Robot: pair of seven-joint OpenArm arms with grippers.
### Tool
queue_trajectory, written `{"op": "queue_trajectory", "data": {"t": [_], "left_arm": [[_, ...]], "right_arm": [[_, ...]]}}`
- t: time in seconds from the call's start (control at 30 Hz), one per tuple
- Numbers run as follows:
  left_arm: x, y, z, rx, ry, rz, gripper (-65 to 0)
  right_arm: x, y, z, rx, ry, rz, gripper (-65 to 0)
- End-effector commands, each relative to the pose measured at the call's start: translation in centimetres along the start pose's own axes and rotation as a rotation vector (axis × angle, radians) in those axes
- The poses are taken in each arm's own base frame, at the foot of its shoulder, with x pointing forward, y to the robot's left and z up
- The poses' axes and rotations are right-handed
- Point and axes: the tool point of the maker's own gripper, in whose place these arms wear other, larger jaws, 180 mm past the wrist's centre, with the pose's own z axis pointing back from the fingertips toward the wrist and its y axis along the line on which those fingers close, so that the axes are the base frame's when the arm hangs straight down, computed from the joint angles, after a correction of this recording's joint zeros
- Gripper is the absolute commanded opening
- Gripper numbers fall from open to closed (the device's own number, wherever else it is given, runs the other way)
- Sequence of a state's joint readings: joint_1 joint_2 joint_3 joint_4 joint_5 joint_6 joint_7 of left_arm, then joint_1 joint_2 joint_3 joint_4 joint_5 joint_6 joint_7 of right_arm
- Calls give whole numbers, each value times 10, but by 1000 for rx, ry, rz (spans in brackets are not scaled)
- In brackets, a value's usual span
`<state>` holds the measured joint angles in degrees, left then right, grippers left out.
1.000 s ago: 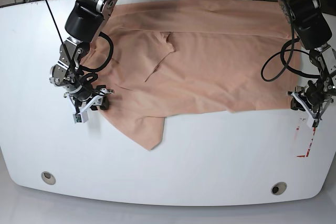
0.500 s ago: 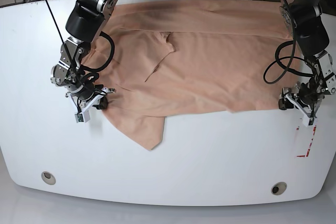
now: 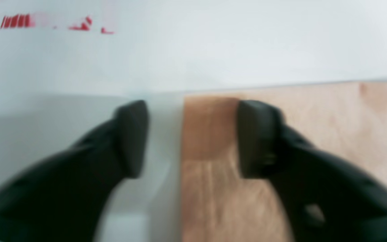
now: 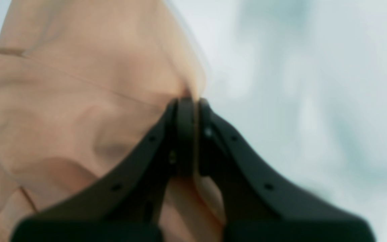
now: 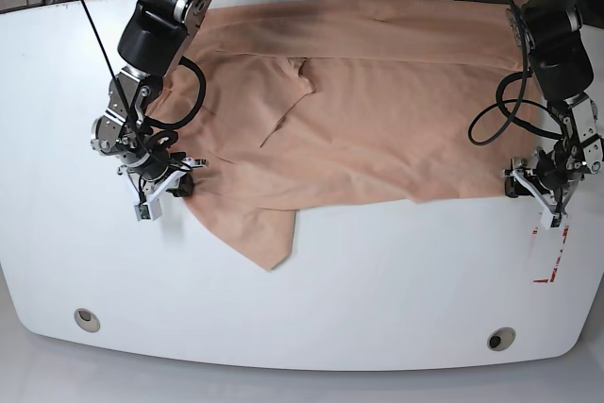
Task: Fold the T-shirt properly
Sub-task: 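Move both grippers to the shirt's hem edge and grasp it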
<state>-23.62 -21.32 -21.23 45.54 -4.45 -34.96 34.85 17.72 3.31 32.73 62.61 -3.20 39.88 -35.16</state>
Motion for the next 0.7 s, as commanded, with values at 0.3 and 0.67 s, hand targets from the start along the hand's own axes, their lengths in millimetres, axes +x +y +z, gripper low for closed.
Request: {"op": "queue_trajectory", "data": {"t": [0.3, 0.67], "left_arm": [[2, -26, -4, -88, 21, -126, -608], [39, -39, 6, -80, -81, -189, -650]], "right_arm": [[9, -2, 2, -12, 7, 25, -647], [41, -5, 21, -66, -44, 94, -650]]}}
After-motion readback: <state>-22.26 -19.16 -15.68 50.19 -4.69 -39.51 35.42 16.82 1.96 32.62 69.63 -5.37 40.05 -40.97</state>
